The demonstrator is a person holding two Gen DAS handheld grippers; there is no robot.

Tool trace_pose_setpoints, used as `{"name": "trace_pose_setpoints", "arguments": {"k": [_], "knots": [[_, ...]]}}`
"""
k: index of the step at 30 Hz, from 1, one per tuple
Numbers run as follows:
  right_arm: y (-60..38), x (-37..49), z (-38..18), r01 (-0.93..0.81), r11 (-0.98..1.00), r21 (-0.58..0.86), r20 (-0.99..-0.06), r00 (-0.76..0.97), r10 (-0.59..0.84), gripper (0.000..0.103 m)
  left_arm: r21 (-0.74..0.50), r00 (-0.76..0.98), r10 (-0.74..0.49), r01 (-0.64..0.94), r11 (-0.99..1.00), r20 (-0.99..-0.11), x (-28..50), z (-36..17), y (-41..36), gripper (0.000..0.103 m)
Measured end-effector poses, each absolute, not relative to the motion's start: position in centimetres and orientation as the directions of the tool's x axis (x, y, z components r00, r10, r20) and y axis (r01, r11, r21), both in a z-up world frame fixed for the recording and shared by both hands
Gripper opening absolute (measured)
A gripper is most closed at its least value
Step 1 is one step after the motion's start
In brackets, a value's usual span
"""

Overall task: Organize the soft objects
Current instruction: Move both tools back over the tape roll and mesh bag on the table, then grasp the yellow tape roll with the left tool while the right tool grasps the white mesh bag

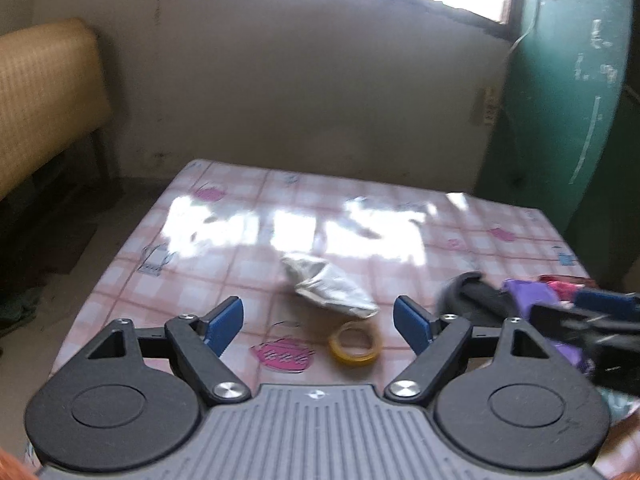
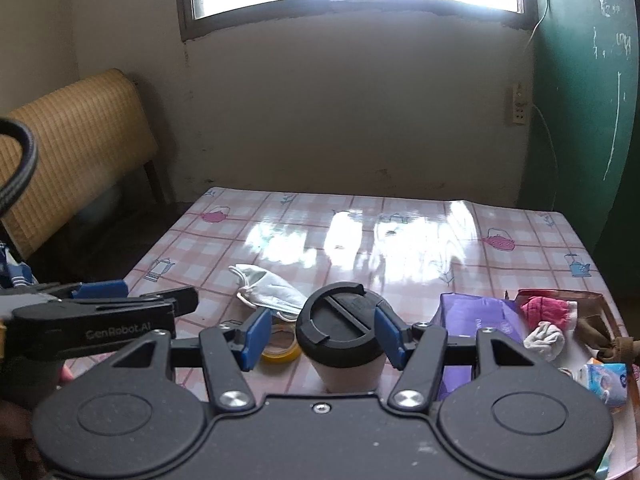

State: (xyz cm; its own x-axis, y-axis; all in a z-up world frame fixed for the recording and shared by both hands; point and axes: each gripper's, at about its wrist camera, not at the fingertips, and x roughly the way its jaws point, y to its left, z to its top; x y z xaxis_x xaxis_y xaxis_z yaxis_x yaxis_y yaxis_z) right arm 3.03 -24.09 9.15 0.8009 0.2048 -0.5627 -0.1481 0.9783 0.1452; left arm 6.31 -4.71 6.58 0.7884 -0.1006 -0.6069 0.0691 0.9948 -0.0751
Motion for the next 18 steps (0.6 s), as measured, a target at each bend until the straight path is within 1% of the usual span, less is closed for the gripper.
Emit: {"name": "trace_pose_setpoints", "arguments": {"k": [3,8,11,14,18], "knots": [[-24.5,3.2,8.9,-0.145,0.976,0.159,-0.557,0.804,0.21,0.069,-0.081,0.768,-0.095,0.055,0.995,-0.633,7.5,4.8,-3.9,0.087],[-25.2,3.5,8.7,-0.147,0.975,0.166,-0.545,0.81,0.215,0.07,-0.071,0.729,-0.129,0.109,0.991,-0.672,9.6,1.2,-4.5,0.089],[-25.6,3.8,8.6,-0.15,0.974,0.17,-0.54,0.813,0.22,0.07,-0.103,0.706,-0.194,0.17,0.98,-0.681,10.9,-0.7,-5.5,0.089],[-26.2,4.2,8.4,-0.146,0.973,0.18,-0.534,0.816,0.221,0.07,-0.076,0.702,-0.222,0.233,0.97,-0.677,11.9,-2.2,-6.9,0.09],[-26.7,4.8,8.3,-0.142,0.974,0.177,-0.528,0.821,0.216,0.07,-0.059,0.694,-0.242,0.277,0.959,-0.678,13.3,-4.1,-8.0,0.09]]}}
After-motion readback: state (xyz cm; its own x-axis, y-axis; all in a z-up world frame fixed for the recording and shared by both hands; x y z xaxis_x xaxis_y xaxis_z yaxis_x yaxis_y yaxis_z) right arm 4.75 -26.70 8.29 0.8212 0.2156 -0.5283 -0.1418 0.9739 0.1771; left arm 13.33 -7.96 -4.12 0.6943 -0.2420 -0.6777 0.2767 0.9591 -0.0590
